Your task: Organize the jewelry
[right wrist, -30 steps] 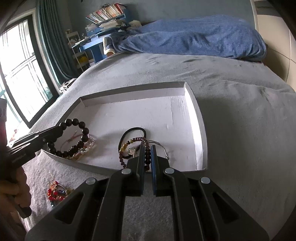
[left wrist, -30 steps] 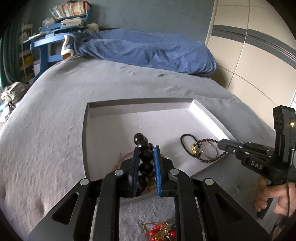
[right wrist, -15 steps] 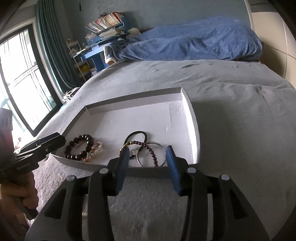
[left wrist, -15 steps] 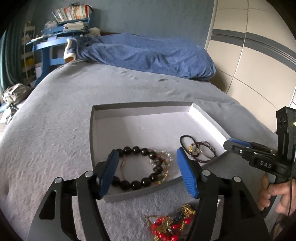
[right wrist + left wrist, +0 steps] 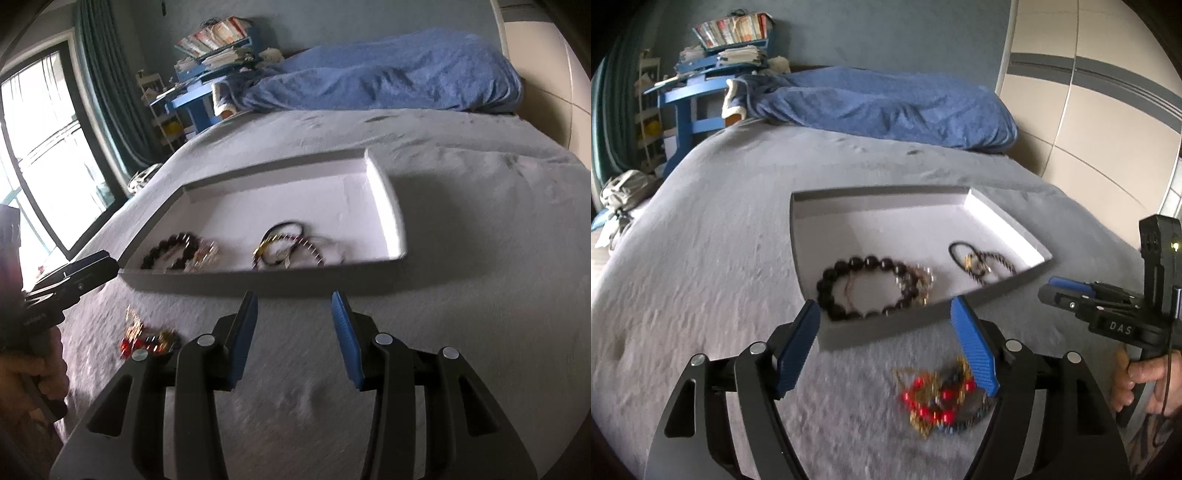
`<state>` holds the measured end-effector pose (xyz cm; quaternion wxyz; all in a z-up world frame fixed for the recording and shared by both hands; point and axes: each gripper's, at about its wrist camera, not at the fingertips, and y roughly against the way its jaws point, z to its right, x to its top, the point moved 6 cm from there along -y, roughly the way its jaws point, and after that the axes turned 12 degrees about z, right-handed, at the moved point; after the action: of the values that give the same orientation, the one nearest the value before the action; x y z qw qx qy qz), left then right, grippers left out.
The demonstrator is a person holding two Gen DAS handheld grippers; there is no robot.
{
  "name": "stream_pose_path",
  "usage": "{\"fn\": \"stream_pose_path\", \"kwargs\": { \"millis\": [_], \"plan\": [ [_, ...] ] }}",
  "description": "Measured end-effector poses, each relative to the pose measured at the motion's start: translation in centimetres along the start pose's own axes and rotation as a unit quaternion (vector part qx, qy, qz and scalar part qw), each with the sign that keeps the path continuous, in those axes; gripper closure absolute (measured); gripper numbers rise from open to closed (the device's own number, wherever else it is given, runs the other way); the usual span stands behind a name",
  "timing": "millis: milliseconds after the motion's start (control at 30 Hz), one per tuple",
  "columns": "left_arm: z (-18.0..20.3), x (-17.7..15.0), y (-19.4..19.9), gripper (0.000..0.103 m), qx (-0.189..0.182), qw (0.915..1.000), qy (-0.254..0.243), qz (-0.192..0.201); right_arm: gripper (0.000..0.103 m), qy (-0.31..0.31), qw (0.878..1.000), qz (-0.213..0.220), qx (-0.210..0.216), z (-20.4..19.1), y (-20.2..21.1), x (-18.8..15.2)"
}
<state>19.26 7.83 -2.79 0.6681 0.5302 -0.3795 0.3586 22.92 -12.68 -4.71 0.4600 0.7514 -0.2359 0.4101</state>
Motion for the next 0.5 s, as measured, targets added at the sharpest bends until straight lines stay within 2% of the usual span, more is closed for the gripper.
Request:
{"fn": "stream_pose_path", "kwargs": {
  "millis": [233,500],
  "plan": [
    [0.3,-2.1,1.8,0.029,-0.013,0.9998,-0.003,-0.016,0.061,0.026,0.999,-0.018,0.031,-2.8,0.1,-1.6],
    [0.7,-3.7,1.7,0.040,-0.026,0.9987,-0.003,-0.045,0.061,0.029,0.998,-0.034,0.036,-3.7,0.0,-2.5]
  ]
}}
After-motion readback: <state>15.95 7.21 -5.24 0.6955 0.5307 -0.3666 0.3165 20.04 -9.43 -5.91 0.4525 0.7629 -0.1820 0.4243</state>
